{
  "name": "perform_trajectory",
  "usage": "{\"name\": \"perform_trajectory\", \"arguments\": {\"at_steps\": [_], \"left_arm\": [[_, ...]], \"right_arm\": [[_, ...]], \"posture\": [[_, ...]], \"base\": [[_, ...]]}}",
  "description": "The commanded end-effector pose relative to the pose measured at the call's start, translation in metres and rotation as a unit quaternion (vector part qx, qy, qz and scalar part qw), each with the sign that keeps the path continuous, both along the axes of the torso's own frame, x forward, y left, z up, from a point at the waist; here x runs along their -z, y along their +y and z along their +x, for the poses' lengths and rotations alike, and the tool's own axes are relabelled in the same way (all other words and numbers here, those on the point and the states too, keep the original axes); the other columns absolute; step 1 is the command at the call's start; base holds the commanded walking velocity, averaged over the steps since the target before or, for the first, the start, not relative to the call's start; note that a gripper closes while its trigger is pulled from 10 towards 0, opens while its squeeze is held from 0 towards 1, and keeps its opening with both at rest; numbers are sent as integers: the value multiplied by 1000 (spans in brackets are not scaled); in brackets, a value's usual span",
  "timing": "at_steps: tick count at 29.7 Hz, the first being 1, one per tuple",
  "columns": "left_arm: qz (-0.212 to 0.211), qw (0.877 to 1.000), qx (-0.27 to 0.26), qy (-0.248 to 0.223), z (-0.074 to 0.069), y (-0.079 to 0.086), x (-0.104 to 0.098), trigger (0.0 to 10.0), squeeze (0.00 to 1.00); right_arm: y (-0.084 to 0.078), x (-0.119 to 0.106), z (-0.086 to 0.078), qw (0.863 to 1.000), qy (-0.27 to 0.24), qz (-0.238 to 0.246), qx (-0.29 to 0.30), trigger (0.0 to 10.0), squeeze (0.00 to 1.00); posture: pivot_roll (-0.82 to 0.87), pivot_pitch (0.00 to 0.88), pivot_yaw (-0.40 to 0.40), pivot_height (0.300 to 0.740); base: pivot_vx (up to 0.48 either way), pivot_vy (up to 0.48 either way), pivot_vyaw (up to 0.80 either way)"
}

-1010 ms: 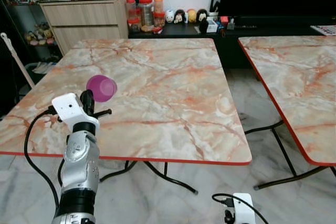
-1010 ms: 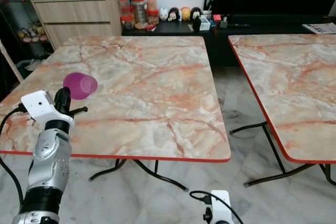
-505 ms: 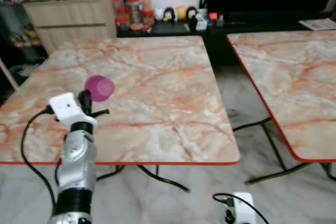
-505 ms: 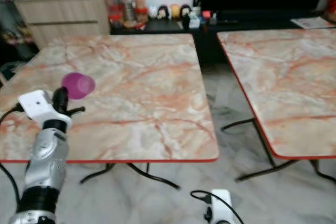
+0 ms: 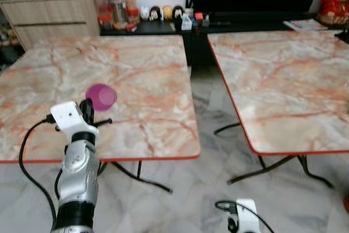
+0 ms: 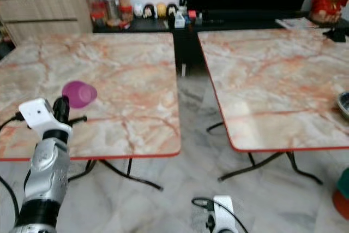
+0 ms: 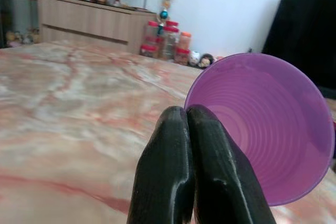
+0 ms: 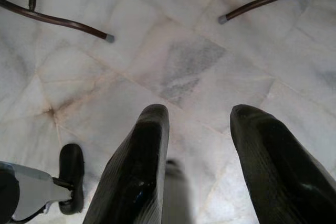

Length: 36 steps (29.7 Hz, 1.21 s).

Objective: Setting the table

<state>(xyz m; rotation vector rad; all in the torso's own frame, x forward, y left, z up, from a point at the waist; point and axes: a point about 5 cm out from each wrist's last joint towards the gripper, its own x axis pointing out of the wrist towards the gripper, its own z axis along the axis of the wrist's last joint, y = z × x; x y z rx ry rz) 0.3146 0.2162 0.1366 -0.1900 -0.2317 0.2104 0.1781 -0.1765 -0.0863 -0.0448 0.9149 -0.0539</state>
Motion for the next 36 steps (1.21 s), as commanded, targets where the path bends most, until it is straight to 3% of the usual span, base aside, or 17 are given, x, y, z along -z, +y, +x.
{"name": "perform_trajectory", "arguments": {"at_steps": [1,36], "left_arm": [[10,1000,12,-13,3,-8,-8,10000,0],[15,1000,16,-12,1,-14,-6,10000,0]], "right_arm": [[-6,0,-1,1000,-1,-7,3,10000,0],[-12,-1,-1,1000,-4,-19,2,10000,0]], "posture": [[55,0,30,740],[45,0,20,740]], "base": [[0,-405,0],[0,-403,123]]}}
